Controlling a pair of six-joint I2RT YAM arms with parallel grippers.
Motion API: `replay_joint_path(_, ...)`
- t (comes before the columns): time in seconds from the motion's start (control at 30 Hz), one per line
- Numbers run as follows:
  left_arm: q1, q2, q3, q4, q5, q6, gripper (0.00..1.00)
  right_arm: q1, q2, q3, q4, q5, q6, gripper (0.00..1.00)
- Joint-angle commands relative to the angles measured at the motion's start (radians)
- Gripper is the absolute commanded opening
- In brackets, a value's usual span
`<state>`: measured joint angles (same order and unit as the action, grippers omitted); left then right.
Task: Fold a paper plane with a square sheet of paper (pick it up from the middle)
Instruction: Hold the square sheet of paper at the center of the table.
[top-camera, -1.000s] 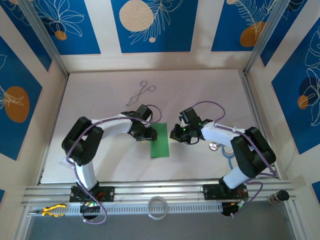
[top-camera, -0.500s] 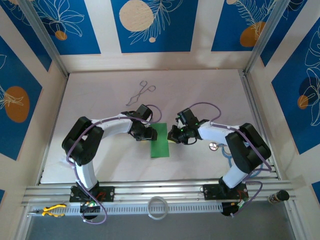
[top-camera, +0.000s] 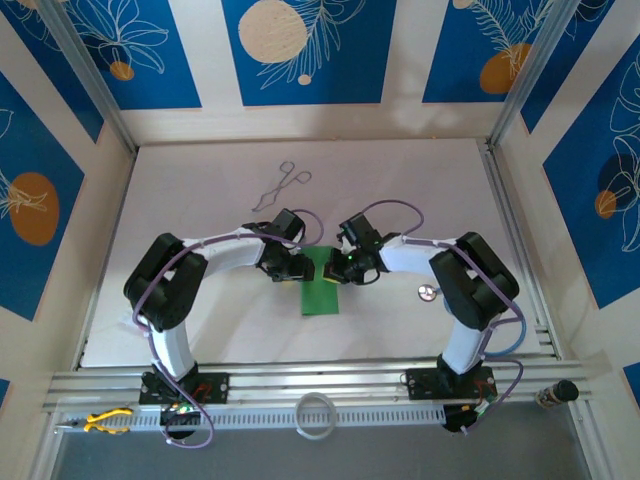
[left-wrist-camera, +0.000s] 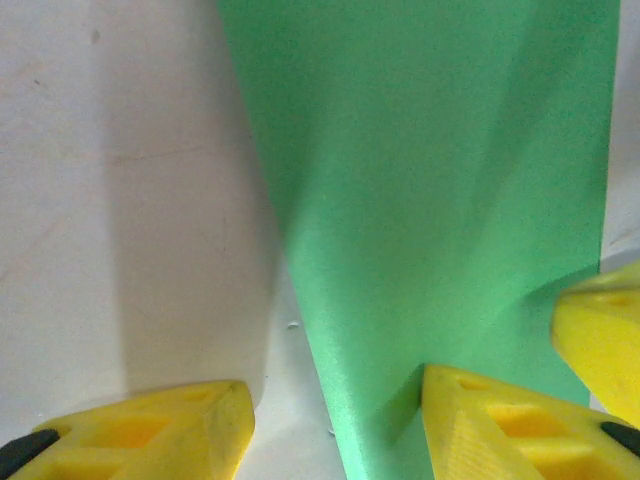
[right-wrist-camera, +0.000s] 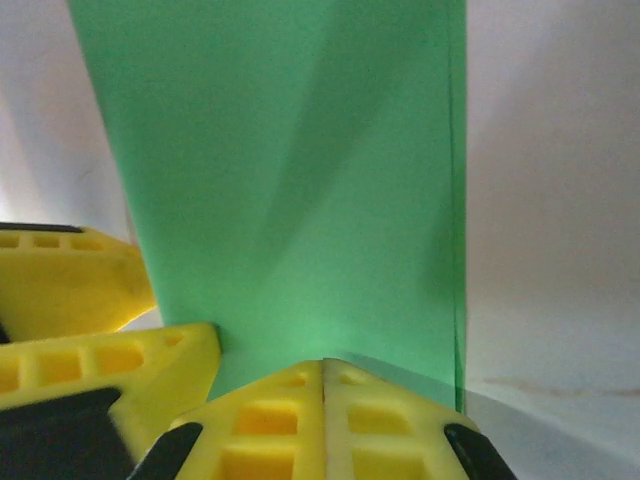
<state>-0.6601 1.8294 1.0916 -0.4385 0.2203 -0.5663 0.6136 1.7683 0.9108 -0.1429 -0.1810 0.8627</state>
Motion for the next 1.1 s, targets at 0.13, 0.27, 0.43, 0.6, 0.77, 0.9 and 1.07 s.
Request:
replay_joint_path(0.13, -0.010, 0.093, -0.027, 0.107, 0.046, 0.012, 0.53, 0.030, 0.041, -0.006, -0.054, 0.103, -0.031, 0.00)
replay_joint_path(0.27, -0.011, 0.084, -0.028, 0.118, 0.050, -0.003, 0.53, 0.035, 0.056, -0.042, -0.036, 0.131, -0.028, 0.00)
replay_joint_path(0.43, -0.009, 0.018, -0.029, 0.137, 0.042, -0.047, 0.56, -0.005, 0.042, -0.056, -0.038, 0.131, -0.083, 0.00)
replay_joint_path(0.6, 0.004, -0.091, -0.026, 0.146, 0.018, -0.082, 0.64, -0.061, 0.022, -0.057, -0.060, 0.098, -0.191, 0.00)
replay_joint_path(0.77, 0.022, -0.168, -0.046, 0.173, 0.031, -0.110, 0.65, -0.117, 0.018, -0.068, -0.053, 0.030, -0.255, 0.00)
replay_joint_path(0.9, 0.037, -0.181, -0.072, 0.243, 0.119, -0.130, 0.59, -0.132, 0.015, -0.061, -0.061, 0.001, -0.315, 0.00)
replay_joint_path(1.07, 0.043, -0.145, -0.089, 0.359, 0.231, -0.172, 0.33, -0.131, 0.018, -0.048, -0.078, -0.014, -0.360, 0.00)
